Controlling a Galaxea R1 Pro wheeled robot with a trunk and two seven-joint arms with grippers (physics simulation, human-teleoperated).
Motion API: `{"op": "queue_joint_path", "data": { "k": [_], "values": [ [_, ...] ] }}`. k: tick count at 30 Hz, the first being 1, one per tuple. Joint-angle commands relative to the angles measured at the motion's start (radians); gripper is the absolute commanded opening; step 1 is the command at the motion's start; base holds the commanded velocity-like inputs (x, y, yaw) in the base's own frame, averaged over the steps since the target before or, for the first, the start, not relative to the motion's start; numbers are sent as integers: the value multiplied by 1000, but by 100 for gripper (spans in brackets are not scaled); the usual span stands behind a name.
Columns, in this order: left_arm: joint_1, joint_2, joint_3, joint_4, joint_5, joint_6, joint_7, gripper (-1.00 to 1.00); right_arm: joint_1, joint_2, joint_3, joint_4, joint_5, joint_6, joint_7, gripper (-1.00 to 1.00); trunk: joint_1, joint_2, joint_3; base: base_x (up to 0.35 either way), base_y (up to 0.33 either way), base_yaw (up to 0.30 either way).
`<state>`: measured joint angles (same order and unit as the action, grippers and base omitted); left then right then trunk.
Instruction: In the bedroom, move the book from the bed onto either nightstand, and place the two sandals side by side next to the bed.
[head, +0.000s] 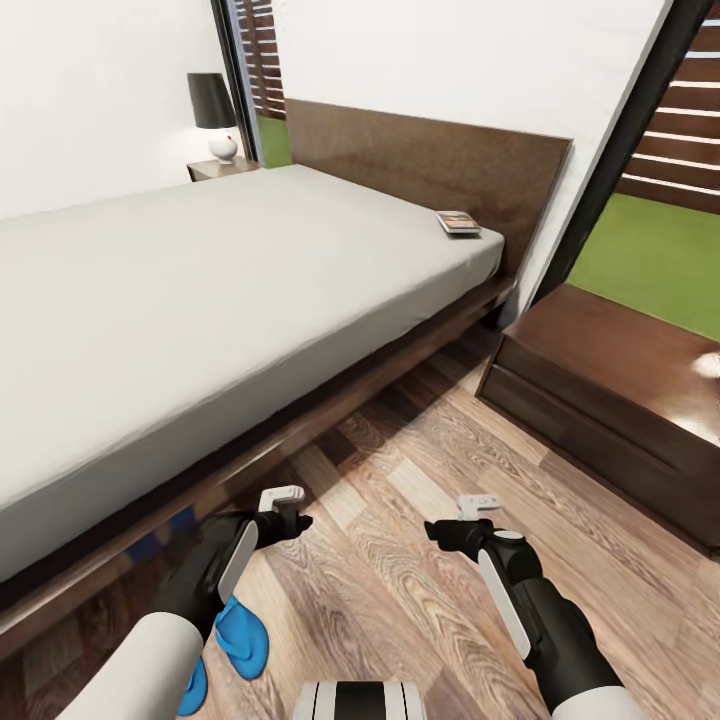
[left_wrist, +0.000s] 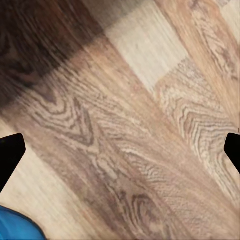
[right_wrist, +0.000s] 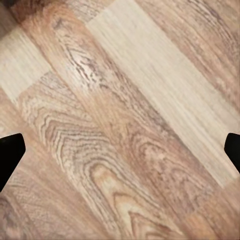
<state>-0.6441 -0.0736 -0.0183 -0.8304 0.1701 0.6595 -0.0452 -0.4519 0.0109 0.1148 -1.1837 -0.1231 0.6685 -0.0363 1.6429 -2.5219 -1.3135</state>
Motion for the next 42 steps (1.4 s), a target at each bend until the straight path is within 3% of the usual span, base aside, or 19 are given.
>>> {"op": "queue_joint_path", "data": {
  "k": [1, 18, 42],
  "values": [
    [0, 0, 0, -1, 6, 4, 1, 100, -1, 0, -1, -4, -8, 3, -7, 100, 0, 0, -1, 0, 0, 0],
    [0, 0, 0, 2, 9, 2, 4, 100, -1, 1, 3, -10, -4, -1, -8, 100, 0, 0, -1, 95, -91, -260],
    [0, 6, 3, 13, 9, 0, 5, 100, -1, 4, 6, -10, -3, 2, -10, 100, 0, 0, -1, 246, -219, -79]
  ]
}}
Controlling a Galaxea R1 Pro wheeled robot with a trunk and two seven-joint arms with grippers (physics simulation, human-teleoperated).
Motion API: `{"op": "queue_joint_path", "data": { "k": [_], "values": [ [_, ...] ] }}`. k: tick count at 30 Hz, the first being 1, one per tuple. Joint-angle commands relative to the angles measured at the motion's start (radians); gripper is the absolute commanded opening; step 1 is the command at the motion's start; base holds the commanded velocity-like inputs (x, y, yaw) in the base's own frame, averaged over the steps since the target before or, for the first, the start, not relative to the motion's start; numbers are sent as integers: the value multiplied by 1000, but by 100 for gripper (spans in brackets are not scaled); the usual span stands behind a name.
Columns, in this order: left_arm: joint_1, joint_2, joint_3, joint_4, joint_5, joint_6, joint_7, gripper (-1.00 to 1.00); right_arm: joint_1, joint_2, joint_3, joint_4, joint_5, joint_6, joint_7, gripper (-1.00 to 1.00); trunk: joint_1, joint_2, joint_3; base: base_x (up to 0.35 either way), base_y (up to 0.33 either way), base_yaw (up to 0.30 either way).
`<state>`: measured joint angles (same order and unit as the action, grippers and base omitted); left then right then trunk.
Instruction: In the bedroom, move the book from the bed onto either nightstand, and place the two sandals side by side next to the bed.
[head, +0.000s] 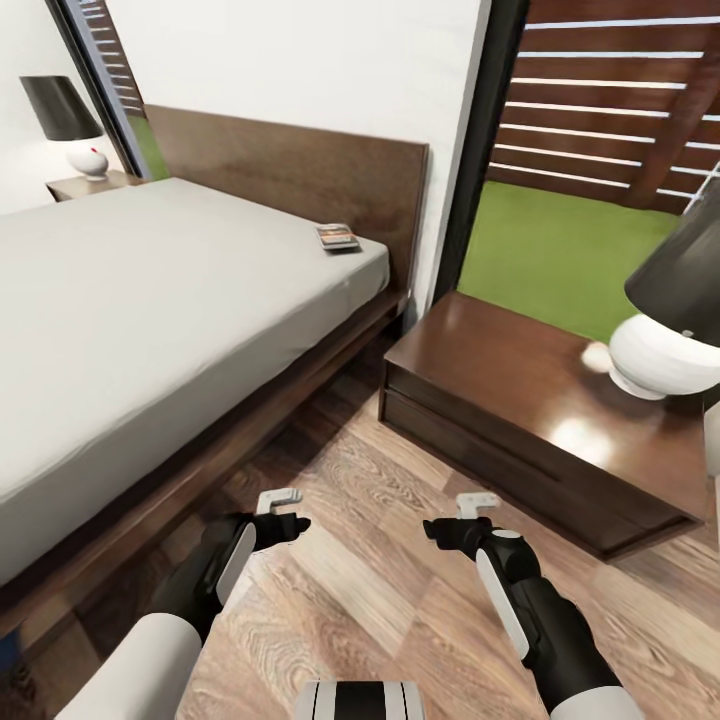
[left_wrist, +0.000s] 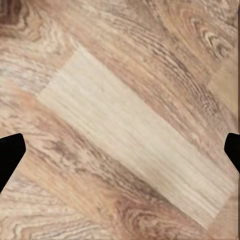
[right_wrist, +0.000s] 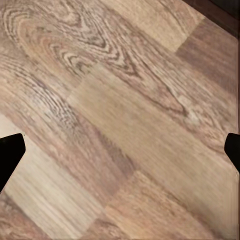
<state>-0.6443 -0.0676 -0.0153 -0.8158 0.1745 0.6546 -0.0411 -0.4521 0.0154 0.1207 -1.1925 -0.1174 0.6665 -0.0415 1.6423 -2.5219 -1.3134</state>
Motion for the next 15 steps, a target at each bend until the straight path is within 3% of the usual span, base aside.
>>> {"op": "queue_joint_path", "data": {
  "k": [1, 15],
  "values": [
    [0, 0, 0, -1, 4, 5, 1, 100, 0, 0, 0, -1, -8, 4, -4, 100, 0, 0, -1, 322, -62, 0],
    [0, -2, -1, -2, 2, 3, 4, 100, 0, -2, -1, -3, -7, 2, -3, 100, 0, 0, -1, 327, -38, 0]
  ]
}}
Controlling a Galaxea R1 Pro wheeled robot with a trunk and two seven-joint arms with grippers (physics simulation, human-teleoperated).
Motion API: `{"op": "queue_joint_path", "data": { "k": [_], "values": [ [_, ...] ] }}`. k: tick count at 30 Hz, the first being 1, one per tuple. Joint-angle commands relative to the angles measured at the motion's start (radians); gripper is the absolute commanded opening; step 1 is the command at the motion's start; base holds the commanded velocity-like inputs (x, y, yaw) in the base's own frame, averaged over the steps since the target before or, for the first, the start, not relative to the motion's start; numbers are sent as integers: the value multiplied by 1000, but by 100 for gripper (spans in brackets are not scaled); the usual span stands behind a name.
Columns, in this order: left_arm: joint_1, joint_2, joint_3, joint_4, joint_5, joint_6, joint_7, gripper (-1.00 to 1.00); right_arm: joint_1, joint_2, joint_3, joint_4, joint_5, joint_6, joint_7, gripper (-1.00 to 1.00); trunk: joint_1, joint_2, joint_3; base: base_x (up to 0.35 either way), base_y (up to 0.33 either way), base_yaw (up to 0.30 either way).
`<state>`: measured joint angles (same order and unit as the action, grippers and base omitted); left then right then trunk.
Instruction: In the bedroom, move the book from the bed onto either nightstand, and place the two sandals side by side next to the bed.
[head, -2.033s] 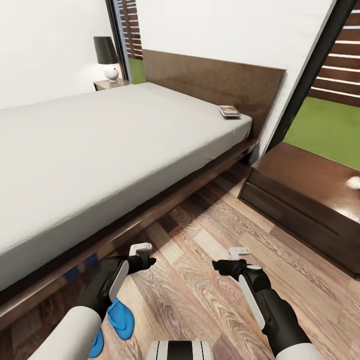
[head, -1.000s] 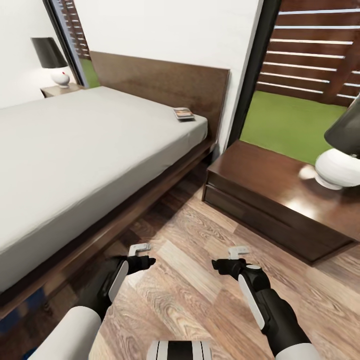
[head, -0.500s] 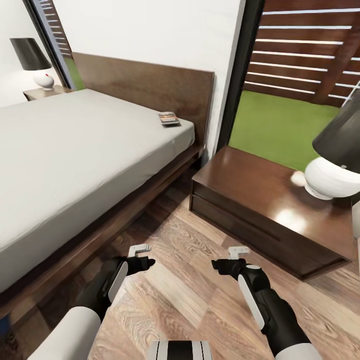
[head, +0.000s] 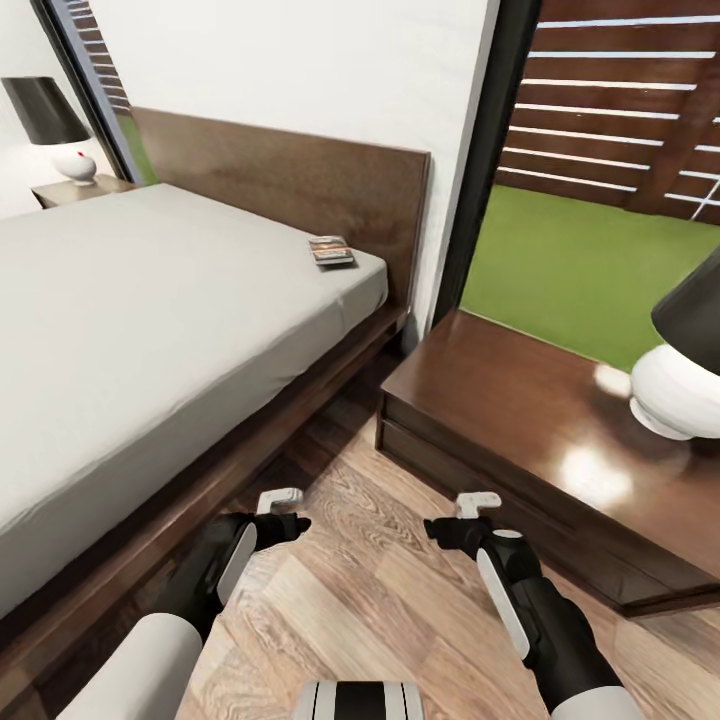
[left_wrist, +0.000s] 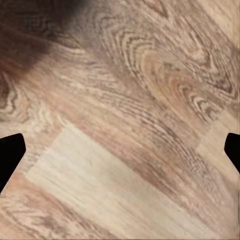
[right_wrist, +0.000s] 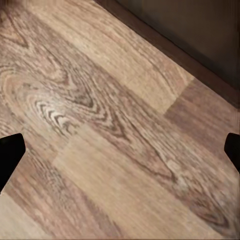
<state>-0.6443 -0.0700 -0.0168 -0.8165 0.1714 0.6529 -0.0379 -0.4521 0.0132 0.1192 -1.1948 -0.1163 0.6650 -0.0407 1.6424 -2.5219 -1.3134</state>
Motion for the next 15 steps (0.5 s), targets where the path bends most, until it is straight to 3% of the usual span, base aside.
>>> {"op": "queue_joint_path", "data": {
  "k": [1, 6, 12, 14, 15],
  "values": [
    [0, -1, -1, -12, 5, 7, 0, 100, 0, -1, -1, -28, -9, 6, -3, 100, 0, 0, -1, 182, -98, 0],
    [0, -6, -3, -63, 5, 10, 0, 100, 0, -2, -1, -93, -8, 15, -2, 100, 0, 0, -1, 82, -44, 0],
    [0, -7, -6, -263, 4, 9, -1, 100, 0, -2, -7, -152, -10, 1, 2, 100, 0, 0, -1, 14, -8, 0],
    [0, -7, -7, -312, 3, 5, 2, 100, -1, -2, -7, -160, -10, -21, 2, 100, 0, 0, -1, 4, -2, 0],
    [0, -8, -8, -356, 3, -11, 4, 100, -3, -2, -7, -169, -10, -80, 1, 100, 0, 0, -1, 2, -1, 0]
  ]
}}
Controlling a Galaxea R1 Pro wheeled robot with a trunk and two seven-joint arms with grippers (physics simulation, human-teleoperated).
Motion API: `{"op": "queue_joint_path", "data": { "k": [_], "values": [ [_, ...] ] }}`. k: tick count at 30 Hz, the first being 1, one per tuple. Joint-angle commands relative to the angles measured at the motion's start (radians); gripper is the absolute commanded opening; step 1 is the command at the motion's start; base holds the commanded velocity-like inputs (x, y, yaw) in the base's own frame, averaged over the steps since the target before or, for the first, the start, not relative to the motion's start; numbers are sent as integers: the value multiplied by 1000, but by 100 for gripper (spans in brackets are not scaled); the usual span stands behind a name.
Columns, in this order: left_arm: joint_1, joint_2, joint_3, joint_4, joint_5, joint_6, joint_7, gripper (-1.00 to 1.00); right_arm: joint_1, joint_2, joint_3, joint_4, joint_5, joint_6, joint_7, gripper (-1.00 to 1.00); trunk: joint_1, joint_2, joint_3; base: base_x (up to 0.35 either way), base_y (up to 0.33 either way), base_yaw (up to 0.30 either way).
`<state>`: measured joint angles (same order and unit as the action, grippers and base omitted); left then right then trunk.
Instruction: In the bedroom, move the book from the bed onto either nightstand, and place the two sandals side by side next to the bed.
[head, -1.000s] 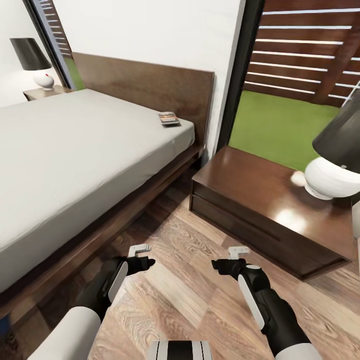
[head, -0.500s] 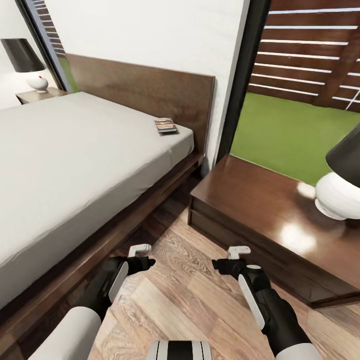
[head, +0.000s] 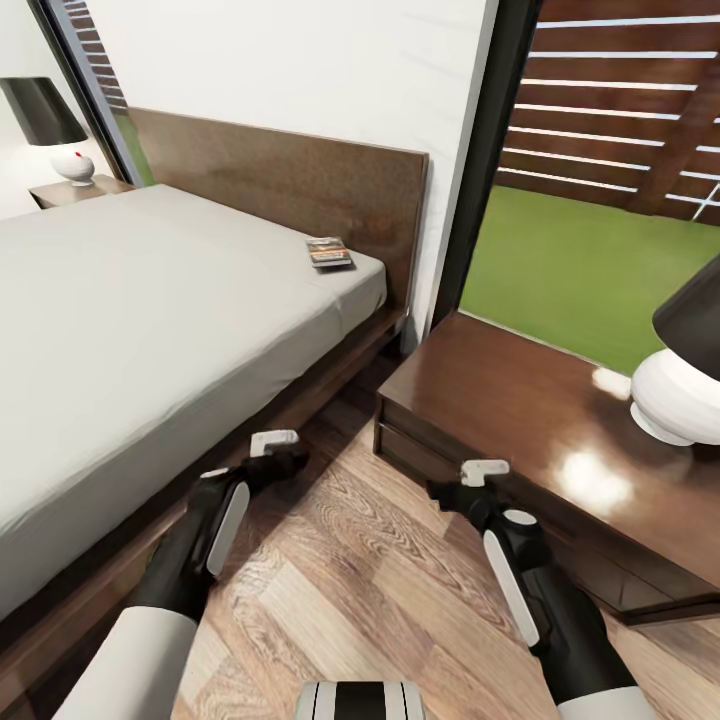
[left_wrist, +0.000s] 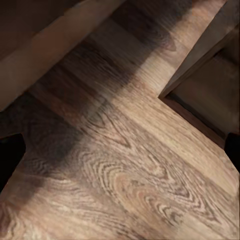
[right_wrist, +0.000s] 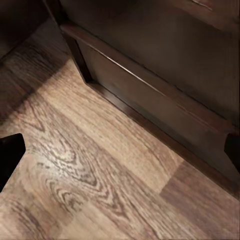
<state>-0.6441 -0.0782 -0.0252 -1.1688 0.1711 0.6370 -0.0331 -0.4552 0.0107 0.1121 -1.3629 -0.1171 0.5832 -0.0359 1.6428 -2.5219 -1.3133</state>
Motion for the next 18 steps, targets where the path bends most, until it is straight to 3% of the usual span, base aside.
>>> {"op": "queue_joint_path", "data": {
  "k": [1, 3, 5, 18],
  "values": [
    [0, -1, 0, -19, 3, -3, -1, 100, -1, 0, 0, -6, -9, -26, -4, 100, 0, 0, -1, 1, -1, 0],
    [0, -8, -1, -66, 3, -21, -2, 100, -2, 0, 1, -17, -9, -111, -5, 100, 0, 0, -1, 0, 0, 0],
    [0, -15, -24, -102, 2, -24, -2, 100, -3, 0, 2, -23, -9, -168, -4, 100, 0, 0, -1, 0, 0, 0],
    [27, -23, -208, -143, 5, -27, 39, 100, -5, -1, 3, -36, -9, -236, -1, 100, 0, 0, -1, 0, 0, 0]
  ]
}}
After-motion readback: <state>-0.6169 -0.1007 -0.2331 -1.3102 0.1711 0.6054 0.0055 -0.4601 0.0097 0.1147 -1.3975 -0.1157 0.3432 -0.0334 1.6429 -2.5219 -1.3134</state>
